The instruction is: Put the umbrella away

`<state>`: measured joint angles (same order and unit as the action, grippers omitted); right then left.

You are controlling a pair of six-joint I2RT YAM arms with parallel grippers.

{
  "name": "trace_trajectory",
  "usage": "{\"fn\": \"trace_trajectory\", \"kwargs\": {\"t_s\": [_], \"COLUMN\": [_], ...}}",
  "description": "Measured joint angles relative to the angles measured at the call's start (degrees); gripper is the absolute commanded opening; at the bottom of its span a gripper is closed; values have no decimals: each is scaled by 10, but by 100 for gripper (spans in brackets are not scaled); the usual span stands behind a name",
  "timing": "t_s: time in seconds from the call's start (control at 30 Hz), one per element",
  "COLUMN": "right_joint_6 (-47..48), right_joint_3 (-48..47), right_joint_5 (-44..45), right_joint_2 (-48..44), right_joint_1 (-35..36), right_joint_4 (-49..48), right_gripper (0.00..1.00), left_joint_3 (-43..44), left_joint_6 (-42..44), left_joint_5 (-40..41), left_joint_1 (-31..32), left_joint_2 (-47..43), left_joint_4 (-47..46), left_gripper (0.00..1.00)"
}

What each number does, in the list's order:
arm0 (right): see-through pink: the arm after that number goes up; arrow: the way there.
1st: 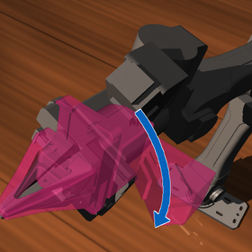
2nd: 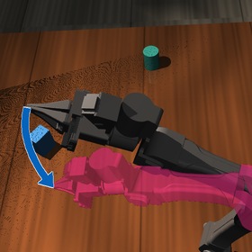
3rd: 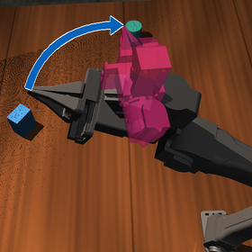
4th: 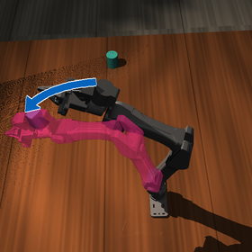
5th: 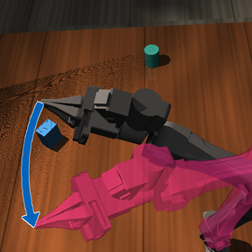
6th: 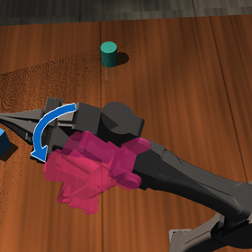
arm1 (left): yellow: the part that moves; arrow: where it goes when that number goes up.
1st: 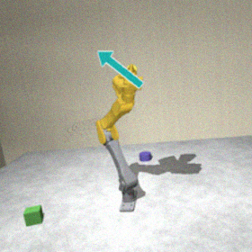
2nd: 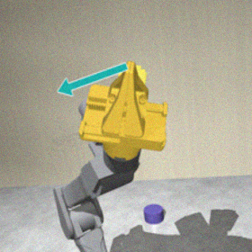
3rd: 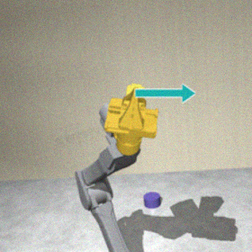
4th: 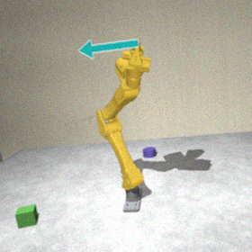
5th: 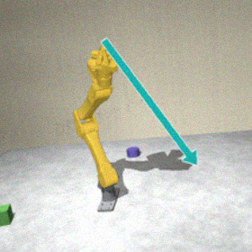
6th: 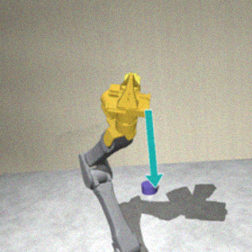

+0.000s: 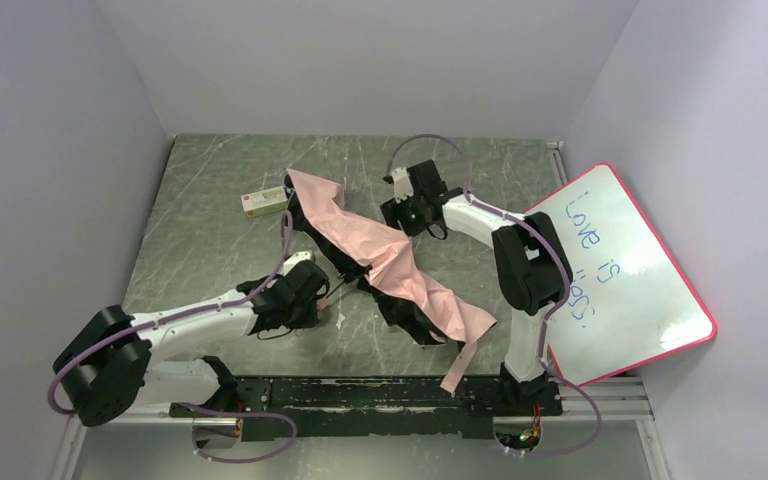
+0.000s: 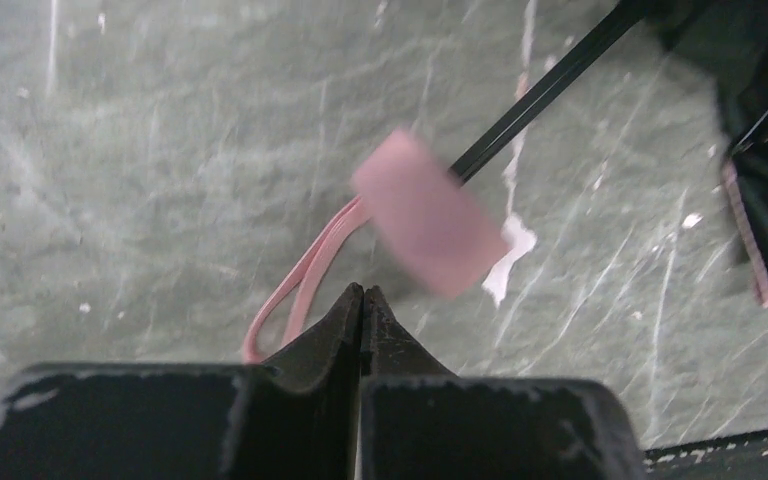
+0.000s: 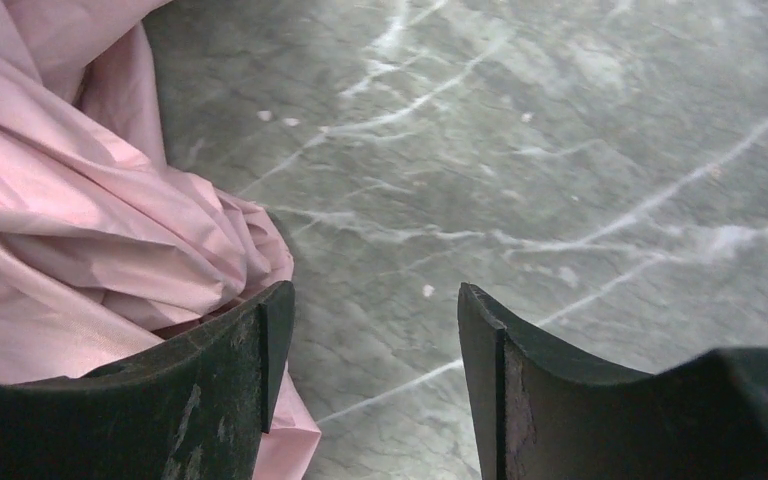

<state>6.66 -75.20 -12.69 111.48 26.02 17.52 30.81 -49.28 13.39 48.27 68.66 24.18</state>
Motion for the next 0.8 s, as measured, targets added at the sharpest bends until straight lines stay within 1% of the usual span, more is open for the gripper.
{"fn": "trace_trajectory", "kwargs": {"t_s": [0.2, 0.4, 0.53, 0.7, 0.8], "right_joint_6": [16, 26, 19, 17, 5], "right_joint_3": [0, 4, 21, 42, 50], "right_joint_5": [-23, -21, -47, -52, -48], "right_joint_2": [0, 0, 0, -2, -6], "right_joint_1": [16, 15, 29, 38, 47], "right_joint_4": [3, -7, -8, -12, -17], "right_gripper": [64, 63, 63, 63, 65], "left_joint_3": [27, 55, 87, 108, 120], "left_joint_6": [19, 50, 68, 90, 100], "left_joint_5": [16, 32, 34, 39, 38], "left_joint_1": [0, -1, -6, -17, -20], "left_joint_2": [54, 103, 145, 170, 178], "left_joint_4": [-39, -38, -72, -72, -78], "left_gripper": [5, 5, 5, 5, 5]}}
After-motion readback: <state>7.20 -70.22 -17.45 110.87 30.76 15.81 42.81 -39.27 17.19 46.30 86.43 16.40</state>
